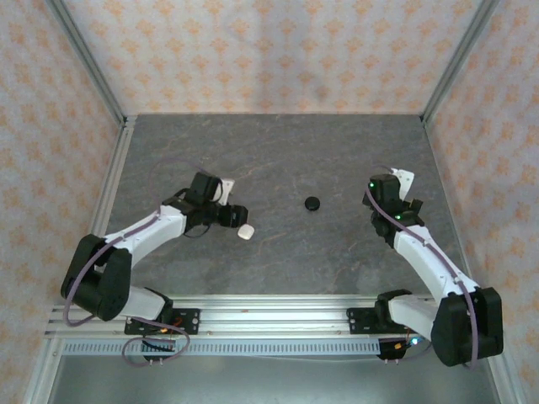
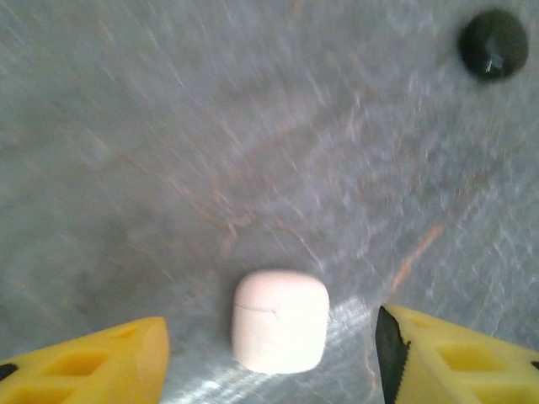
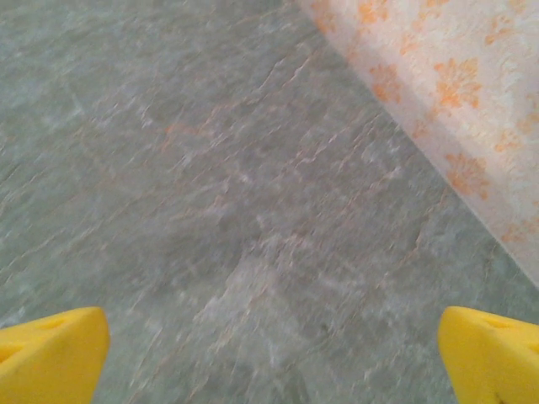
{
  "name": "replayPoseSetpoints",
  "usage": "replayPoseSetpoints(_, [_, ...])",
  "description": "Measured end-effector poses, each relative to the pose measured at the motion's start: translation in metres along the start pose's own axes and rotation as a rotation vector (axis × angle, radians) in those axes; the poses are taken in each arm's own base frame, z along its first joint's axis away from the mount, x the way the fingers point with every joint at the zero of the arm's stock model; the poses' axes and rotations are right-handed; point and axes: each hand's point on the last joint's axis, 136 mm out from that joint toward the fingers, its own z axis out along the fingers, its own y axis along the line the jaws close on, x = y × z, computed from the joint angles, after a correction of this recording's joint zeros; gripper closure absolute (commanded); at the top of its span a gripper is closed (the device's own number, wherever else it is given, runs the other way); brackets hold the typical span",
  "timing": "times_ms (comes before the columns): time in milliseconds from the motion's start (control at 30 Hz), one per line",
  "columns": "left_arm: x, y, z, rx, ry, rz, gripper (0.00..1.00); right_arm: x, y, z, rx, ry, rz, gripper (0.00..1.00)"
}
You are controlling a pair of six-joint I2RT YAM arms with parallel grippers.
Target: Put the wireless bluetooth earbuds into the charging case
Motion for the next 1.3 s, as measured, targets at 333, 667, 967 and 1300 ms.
replayPoseSetpoints(333, [-0.092, 0.043, -0.033, -0.210, -0.147, 0.103, 0.00, 0.021, -0.011, 0.033, 0.019, -0.110, -0.013, 0.01])
replayPoseSetpoints(667, [-0.059, 0.156, -0.024, -0.535, -0.233, -0.029, 0.00, 0.018, -0.015, 0.065, -0.003, -0.183, 0.072, 0.01])
replayPoseSetpoints(967, [-0.056, 0.183, -0.055, -0.634, -0.437, -0.044, 0.00, 0.004, 0.013, 0.073, -0.143, -0.223, 0.115, 0.01])
replayPoseSetpoints(1300, [-0.045, 0.201, -0.065, -0.677, -0.569, -0.098, 0.00, 0.021, 0.036, 0.089, -0.240, -0.202, 0.100, 0.01])
